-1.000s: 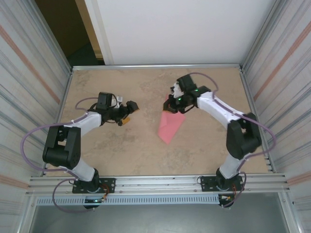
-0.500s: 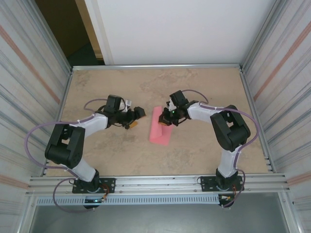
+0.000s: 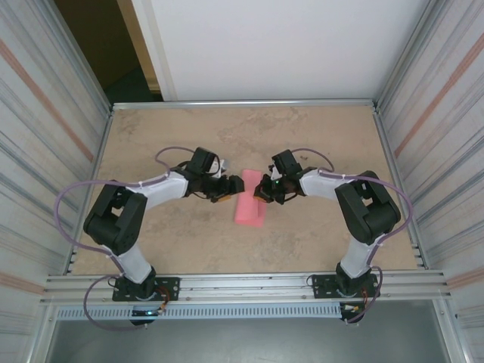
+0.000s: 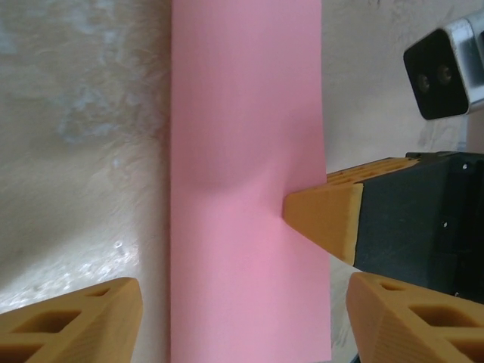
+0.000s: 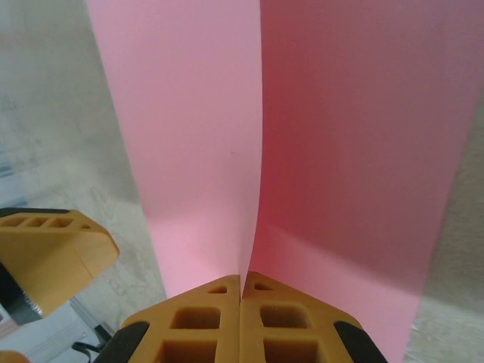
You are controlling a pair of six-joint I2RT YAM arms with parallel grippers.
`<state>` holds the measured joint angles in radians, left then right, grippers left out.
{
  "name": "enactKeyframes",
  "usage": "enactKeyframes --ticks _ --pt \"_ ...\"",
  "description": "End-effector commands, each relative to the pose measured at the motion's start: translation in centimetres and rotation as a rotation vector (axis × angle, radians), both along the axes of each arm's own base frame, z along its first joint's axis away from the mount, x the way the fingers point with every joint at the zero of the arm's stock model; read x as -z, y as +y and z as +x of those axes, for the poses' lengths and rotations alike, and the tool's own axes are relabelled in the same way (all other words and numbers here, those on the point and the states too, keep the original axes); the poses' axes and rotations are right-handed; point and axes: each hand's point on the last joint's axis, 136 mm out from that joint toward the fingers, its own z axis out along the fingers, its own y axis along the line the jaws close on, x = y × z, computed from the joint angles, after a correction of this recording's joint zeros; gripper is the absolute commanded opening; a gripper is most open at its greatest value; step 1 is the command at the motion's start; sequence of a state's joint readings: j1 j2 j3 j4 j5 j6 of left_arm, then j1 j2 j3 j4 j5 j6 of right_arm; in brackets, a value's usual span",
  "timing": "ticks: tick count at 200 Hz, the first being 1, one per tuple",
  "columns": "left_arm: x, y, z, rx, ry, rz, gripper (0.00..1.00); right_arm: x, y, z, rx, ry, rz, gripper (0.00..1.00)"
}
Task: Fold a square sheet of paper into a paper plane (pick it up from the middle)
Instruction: First fold in half a square sheet of paper at the center of the table.
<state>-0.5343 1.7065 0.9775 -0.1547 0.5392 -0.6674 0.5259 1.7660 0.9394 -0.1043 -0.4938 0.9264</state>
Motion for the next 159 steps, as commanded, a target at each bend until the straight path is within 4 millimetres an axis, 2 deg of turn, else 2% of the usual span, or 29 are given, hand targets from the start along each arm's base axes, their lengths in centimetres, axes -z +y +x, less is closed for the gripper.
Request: enactKeyframes --ticks 1,41,70,159 --pt "1.0 -0.3 -0.2 0.048 -0.012 0.091 0.68 -0.2 -0.7 0.0 0.065 0.003 -0.018 0.0" --pt "2.2 -1.0 -0.2 0.084 -0.004 0.14 0.59 0.6 -1.0 -0.5 0.087 0.035 -0.019 0.0" --pt "2.3 -1.3 0.1 0.107 -0.007 0.149 0.53 0.9 -1.0 -0.5 0.092 0.048 -0.02 0.0" --pt "3.3 -2.2 0.8 0.132 0.022 0.148 0.46 1.2 -0.9 -0.4 0.089 0.063 -0.014 0.0"
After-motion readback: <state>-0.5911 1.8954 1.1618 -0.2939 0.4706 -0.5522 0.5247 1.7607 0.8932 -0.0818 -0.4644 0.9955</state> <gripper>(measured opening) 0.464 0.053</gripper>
